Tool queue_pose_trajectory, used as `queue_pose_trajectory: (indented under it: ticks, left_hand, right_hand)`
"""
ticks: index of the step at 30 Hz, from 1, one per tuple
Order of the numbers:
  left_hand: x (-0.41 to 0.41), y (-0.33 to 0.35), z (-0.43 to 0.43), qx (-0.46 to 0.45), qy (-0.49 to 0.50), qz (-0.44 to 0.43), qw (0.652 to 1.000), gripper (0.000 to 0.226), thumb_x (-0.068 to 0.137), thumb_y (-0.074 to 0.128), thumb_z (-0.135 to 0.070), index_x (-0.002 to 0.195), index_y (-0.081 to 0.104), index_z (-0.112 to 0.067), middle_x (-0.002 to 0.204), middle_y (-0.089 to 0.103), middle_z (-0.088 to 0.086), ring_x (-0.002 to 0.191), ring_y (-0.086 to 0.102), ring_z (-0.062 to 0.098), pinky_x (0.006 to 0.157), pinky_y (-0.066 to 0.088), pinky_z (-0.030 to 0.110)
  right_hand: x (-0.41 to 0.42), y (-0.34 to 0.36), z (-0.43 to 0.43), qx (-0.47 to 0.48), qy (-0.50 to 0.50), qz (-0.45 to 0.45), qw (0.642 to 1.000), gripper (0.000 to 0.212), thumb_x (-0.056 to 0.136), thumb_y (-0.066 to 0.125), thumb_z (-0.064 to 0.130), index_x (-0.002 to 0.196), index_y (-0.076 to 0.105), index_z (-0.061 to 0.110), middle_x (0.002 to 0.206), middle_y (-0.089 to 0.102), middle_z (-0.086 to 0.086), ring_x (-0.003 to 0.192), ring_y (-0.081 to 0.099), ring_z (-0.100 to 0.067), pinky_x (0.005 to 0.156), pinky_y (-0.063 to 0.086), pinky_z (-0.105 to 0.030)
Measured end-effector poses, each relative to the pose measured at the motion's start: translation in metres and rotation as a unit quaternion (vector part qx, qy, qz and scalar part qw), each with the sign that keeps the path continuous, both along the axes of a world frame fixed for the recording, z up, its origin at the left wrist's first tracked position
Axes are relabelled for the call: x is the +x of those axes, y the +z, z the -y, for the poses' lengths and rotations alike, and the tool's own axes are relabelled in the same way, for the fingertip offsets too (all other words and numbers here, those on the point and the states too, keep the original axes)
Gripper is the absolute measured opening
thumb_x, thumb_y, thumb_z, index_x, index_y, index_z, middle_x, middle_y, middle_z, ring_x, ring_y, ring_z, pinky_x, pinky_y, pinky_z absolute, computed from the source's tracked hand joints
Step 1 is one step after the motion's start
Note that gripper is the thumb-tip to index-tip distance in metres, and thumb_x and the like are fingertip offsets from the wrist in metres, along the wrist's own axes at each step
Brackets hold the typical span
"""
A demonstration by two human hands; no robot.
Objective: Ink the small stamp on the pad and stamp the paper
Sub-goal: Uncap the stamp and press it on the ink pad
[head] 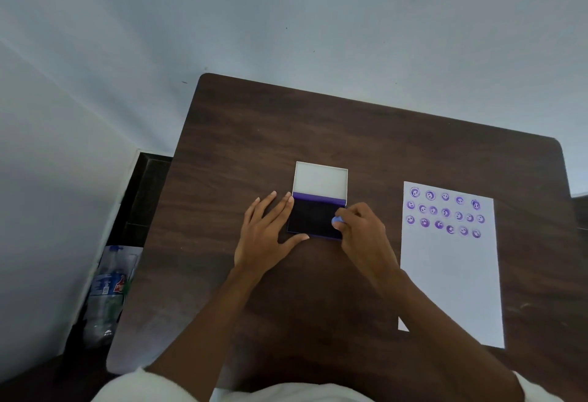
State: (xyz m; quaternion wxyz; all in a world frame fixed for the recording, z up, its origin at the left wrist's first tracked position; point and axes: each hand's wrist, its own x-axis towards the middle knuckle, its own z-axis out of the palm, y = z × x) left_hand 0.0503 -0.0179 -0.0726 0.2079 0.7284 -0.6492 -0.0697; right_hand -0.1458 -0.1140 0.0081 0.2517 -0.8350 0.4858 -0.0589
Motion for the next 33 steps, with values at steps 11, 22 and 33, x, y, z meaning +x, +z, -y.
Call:
queue_pose_trajectory:
  ticks: [11, 22, 33]
  left_hand:
    - [0.001, -0.003, 0.001, 0.011, 0.001, -0.001, 1.0, 0.081, 0.09, 0.047, -0.072, 0.149, 0.043, -0.017, 0.152, 0.05, 0.0, 0.147, 0.034, 0.02, 0.122, 0.028, 0.047]
    - [0.0, -0.004, 0.001, -0.003, 0.007, 0.0, 1.0, 0.08, 0.09, 0.05, -0.071, 0.148, 0.046, -0.017, 0.151, 0.051, -0.002, 0.147, 0.036, 0.02, 0.12, 0.031, 0.047]
    - [0.0, -0.002, 0.0, -0.002, 0.002, 0.0, 1.0, 0.08, 0.089, 0.052, -0.07, 0.148, 0.046, -0.017, 0.15, 0.053, 0.0, 0.146, 0.037, 0.02, 0.12, 0.031, 0.048]
  right_hand:
    - [-0.001, -0.009, -0.009, 0.013, -0.001, 0.009, 1.0, 0.029, 0.082, 0.072, 0.005, 0.11, 0.066, 0.001, 0.107, 0.066, -0.018, 0.089, 0.064, -0.028, 0.081, 0.049, -0.031]
    - [-0.006, -0.014, 0.001, -0.04, 0.137, -0.01, 0.99, 0.044, 0.067, 0.082, 0.003, 0.108, 0.064, 0.006, 0.099, 0.065, -0.013, 0.086, 0.063, -0.023, 0.071, 0.054, -0.027]
    - [0.007, -0.006, 0.01, 0.023, 0.007, 0.005, 1.0, 0.032, 0.082, 0.071, 0.009, 0.114, 0.065, 0.008, 0.111, 0.063, -0.012, 0.094, 0.06, -0.021, 0.085, 0.048, -0.028]
